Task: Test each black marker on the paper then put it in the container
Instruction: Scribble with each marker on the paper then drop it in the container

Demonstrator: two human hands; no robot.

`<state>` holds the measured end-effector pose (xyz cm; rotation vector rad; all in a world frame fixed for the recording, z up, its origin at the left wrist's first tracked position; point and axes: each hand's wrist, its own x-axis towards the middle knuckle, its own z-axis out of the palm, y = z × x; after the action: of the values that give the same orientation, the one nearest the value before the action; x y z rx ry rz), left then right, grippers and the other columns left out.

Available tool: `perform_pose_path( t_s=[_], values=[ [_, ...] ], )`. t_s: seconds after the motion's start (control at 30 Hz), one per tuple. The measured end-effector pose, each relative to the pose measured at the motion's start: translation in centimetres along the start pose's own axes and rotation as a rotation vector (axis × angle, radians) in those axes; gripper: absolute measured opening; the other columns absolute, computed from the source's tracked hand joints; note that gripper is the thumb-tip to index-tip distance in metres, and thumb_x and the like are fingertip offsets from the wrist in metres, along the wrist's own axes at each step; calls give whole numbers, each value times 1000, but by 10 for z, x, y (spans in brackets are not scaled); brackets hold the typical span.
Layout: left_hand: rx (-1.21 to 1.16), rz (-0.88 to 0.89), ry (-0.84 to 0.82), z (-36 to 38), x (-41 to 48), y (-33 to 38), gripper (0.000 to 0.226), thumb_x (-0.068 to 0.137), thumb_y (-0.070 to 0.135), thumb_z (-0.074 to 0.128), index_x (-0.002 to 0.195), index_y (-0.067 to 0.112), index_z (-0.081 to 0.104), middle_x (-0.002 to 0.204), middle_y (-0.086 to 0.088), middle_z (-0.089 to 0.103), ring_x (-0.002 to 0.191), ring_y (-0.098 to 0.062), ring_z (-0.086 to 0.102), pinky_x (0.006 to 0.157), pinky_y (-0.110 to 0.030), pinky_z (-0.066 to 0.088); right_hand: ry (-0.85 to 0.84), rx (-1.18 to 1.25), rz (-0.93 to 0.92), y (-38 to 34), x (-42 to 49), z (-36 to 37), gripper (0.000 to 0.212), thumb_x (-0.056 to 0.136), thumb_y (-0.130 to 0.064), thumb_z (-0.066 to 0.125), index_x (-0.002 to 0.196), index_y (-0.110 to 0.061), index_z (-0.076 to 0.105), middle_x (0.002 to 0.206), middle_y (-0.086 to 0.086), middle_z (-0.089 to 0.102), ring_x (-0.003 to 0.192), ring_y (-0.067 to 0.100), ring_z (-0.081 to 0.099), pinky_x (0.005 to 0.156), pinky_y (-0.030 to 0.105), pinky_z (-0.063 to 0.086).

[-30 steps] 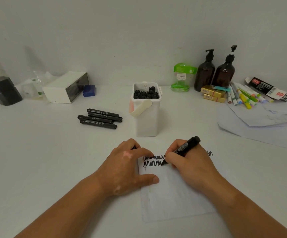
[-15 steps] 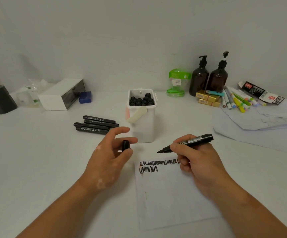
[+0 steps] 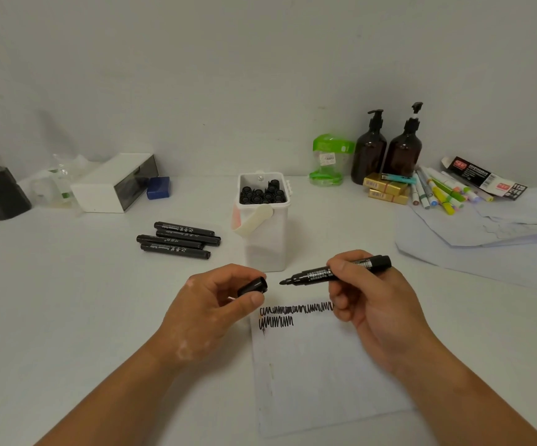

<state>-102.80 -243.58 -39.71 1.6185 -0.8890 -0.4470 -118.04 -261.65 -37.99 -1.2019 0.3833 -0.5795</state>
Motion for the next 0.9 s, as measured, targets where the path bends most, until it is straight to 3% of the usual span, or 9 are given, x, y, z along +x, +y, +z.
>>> perform_pose_path(
  t_s=[0.17, 0.37, 0.43, 0.53, 0.57, 0.67, 0.77, 0.9],
  values=[
    [15, 13, -49, 1, -1, -2, 24, 77, 34, 77, 100, 36, 75, 98, 3, 76, 92, -22, 70, 83, -29, 58, -32, -41, -6, 3, -3, 1, 3, 76, -22, 75, 75, -19, 76, 64, 10, 64, 51, 16, 53, 44, 25, 41],
    [84, 49, -107, 4, -2, -5, 22, 85, 31, 76, 105, 36, 73, 99, -2, 73, 86, -39, 66, 83, -52, 55, -118, -177, 2, 8, -8, 6, 21, 71, -25, 80, 90, -17, 80, 73, 13, 73, 58, 17, 61, 48, 25, 45],
    [74, 70, -111, 5, -2, -4, 18, 86, 29, 75, 103, 33, 72, 95, -2, 73, 82, -37, 64, 77, -48, 54, -142, -229, 19, 7, -9, 6, 25, 69, -25, 81, 94, -20, 82, 76, 12, 75, 60, 16, 63, 50, 24, 46],
    [3, 107, -126, 3, -3, -1, 12, 86, 29, 70, 97, 27, 71, 83, 6, 70, 74, -13, 63, 70, -21, 50, -153, -314, 40, 3, -10, 5, 25, 71, -24, 86, 96, -25, 83, 69, 2, 74, 59, 12, 63, 52, 20, 47],
    [-26, 111, -137, 3, -4, 0, 12, 86, 31, 70, 96, 25, 70, 78, 7, 68, 72, -10, 60, 71, -19, 48, -166, -333, 44, 1, -10, 5, 23, 74, -21, 87, 95, -27, 83, 67, -1, 72, 57, 11, 63, 52, 20, 47],
    [-128, 91, -172, 5, -5, 0, 21, 85, 37, 64, 95, 19, 64, 72, 1, 59, 71, -18, 53, 71, -29, 46, -191, -420, 32, 1, -12, 6, 20, 80, -15, 85, 93, -29, 83, 62, -3, 69, 54, 10, 58, 51, 21, 46],
    [-220, 27, -198, 9, -6, 0, 22, 85, 37, 59, 93, 16, 58, 68, -3, 56, 69, -22, 50, 69, -34, 45, -167, -481, -31, 3, -15, 12, 14, 80, -21, 84, 89, -31, 79, 62, -7, 67, 50, 7, 51, 50, 18, 40],
    [-172, -8, -191, 15, -8, 0, 30, 88, 49, 53, 90, 18, 52, 65, -2, 52, 67, -23, 45, 68, -39, 40, -93, -601, -168, 5, -17, 15, 11, 74, -27, 76, 83, -33, 73, 61, -11, 68, 50, 2, 51, 51, 12, 39]
  ],
)
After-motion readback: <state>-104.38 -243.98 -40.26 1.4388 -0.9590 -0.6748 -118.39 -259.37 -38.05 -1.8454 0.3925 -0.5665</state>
